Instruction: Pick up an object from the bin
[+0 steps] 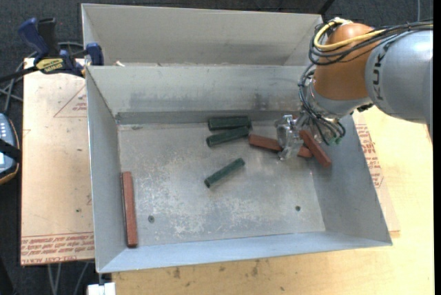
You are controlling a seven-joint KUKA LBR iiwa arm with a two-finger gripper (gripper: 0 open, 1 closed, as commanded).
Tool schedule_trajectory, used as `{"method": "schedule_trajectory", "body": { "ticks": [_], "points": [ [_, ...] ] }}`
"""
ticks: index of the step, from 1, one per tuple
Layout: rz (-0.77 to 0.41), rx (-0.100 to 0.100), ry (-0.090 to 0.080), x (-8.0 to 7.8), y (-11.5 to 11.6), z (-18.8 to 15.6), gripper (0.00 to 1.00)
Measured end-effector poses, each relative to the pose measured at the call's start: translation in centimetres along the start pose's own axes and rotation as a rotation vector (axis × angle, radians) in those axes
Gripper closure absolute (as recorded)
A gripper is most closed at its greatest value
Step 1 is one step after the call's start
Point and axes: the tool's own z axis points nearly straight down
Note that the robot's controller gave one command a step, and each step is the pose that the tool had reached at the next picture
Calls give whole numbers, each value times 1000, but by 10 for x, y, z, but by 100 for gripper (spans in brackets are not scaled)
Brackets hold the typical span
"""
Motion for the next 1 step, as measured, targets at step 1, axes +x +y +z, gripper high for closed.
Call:
{"method": "schedule_trajectory", "body": {
  "ticks": [1],
  "points": [
    [-4,5,5,1,-17,-139,100]
  ]
}}
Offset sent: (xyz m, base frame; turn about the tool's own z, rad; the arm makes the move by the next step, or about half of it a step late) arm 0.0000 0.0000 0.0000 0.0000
